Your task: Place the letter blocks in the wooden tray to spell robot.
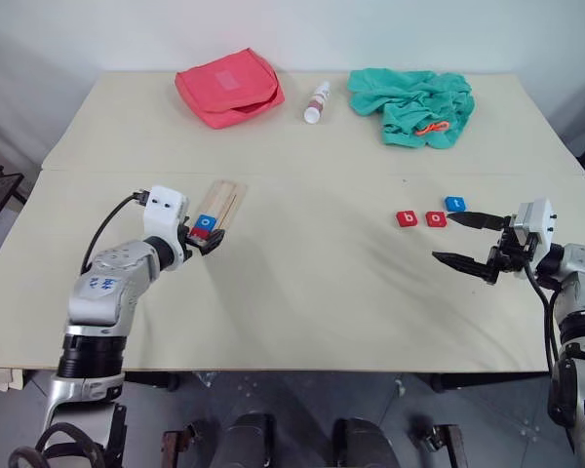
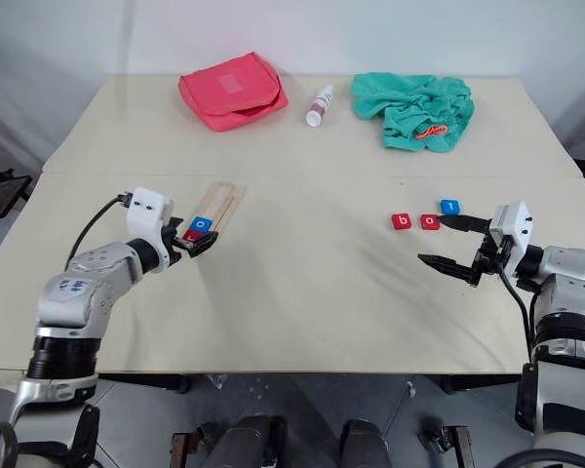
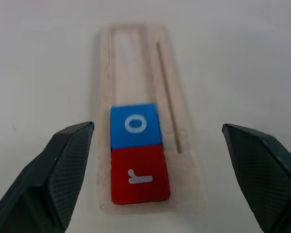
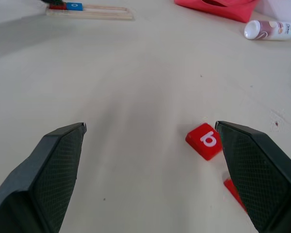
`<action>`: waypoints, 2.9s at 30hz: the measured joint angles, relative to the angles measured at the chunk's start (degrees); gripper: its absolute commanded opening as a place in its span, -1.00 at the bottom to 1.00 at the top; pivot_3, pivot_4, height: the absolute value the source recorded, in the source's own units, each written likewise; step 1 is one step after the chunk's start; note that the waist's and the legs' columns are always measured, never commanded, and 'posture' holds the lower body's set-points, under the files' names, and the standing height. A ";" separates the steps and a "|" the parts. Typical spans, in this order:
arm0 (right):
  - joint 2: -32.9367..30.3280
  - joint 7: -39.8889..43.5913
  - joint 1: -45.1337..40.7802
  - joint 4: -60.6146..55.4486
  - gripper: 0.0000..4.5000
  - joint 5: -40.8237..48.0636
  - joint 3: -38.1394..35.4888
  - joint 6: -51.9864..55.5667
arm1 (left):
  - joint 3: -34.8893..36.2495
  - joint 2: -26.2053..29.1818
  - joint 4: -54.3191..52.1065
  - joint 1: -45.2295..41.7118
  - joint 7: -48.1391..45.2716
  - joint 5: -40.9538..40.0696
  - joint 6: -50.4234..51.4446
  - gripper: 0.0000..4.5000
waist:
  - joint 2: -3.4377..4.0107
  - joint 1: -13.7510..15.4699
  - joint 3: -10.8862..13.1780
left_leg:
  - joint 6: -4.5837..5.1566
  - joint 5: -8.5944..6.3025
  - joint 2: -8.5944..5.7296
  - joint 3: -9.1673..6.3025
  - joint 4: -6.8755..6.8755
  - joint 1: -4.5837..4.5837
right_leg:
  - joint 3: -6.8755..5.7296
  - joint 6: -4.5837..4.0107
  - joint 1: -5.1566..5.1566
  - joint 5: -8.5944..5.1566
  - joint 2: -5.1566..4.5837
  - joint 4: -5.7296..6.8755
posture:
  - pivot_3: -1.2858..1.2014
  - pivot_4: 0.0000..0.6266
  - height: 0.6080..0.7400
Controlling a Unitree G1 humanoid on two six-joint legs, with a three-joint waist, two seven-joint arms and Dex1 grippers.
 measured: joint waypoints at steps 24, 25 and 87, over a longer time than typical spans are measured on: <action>-0.02 -0.05 3.70 -3.81 0.98 1.72 -0.04 1.28 | -1.14 -2.32 -0.34 -8.03 5.58 2.61 14.68 1.00 | -0.03 0.09 0.00 | 0.00 0.00 0.01 0.28 0.08 -0.10 | 0.47 0.00 -0.39 0.00 0.00 0.31 | 0.03 -0.52 1.00; -0.02 -0.06 3.67 -3.81 0.98 1.72 -0.04 1.29 | -0.98 -2.38 -0.49 -8.03 5.79 2.62 14.96 1.00 | -0.03 0.09 0.00 | 0.00 0.00 0.01 0.28 0.08 -0.10 | 0.46 0.00 -0.39 0.00 0.00 0.32 | 0.03 -0.52 1.00; -0.99 -0.20 4.76 -5.21 1.00 1.68 0.14 1.41 | -16.30 9.19 -1.55 -2.02 -25.10 5.74 -15.36 0.54 | -0.04 0.16 -0.01 | 0.01 0.00 0.00 0.48 0.08 -0.09 | 0.66 0.00 -0.48 0.00 0.01 0.33 | 0.03 -0.52 1.00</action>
